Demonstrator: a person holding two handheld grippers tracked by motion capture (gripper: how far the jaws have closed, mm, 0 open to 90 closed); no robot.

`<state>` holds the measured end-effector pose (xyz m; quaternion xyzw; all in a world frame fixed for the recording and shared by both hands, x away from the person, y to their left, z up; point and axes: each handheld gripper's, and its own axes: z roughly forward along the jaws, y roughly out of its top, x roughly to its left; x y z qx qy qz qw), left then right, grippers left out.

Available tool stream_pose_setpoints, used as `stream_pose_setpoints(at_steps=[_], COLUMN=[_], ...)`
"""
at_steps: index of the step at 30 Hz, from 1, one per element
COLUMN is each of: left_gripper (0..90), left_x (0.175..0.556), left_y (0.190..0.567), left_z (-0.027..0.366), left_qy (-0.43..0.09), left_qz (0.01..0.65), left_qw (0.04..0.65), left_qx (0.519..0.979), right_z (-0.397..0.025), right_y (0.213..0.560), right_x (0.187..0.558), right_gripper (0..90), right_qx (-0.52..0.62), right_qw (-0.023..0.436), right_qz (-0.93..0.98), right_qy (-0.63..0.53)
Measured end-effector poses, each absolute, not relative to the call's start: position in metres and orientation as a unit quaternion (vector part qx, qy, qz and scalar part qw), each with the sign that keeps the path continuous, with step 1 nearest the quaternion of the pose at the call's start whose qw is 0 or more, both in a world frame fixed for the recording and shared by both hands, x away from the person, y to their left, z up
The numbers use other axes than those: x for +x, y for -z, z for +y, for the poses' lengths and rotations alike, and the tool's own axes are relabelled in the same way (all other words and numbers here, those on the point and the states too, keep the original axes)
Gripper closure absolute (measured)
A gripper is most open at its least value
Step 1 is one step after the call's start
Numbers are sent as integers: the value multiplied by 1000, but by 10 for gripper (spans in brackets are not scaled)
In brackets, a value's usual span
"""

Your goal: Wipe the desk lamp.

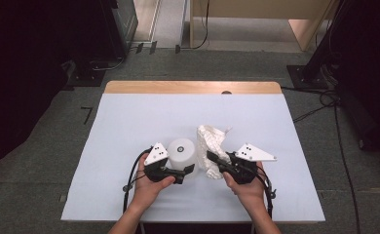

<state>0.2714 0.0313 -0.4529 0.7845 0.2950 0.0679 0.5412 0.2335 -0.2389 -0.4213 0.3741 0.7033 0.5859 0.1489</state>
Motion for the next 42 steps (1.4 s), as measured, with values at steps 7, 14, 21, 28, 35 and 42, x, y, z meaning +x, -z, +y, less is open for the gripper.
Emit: stream_pose_setpoints(at_steps=[7, 14, 21, 28, 35, 42], left_gripper=[81, 81, 82, 82, 82, 81], left_x=[270, 270, 271, 274, 276, 275], left_y=[454, 449, 443, 439, 438, 438], left_z=[26, 29, 35, 47, 54, 55], left_qy=[-72, -53, -39, -51, -74, -86], left_qz=[294, 292, 291, 328, 361, 372], left_qw=[517, 538, 563, 591, 589, 584], left_qx=[801, 789, 772, 735, 720, 716], right_z=[-232, -221, -222, -216, -207, -199], right_y=[408, 417, 428, 444, 451, 453], right_x=[221, 223, 230, 235, 235, 233], right_gripper=[761, 760, 761, 761, 760, 759], right_qx=[317, 312, 335, 358, 372, 373], right_qw=[169, 171, 155, 120, 95, 80], right_qz=[713, 732, 737, 740, 738, 740], right_qy=[-602, -581, -566, -557, -555, -554])
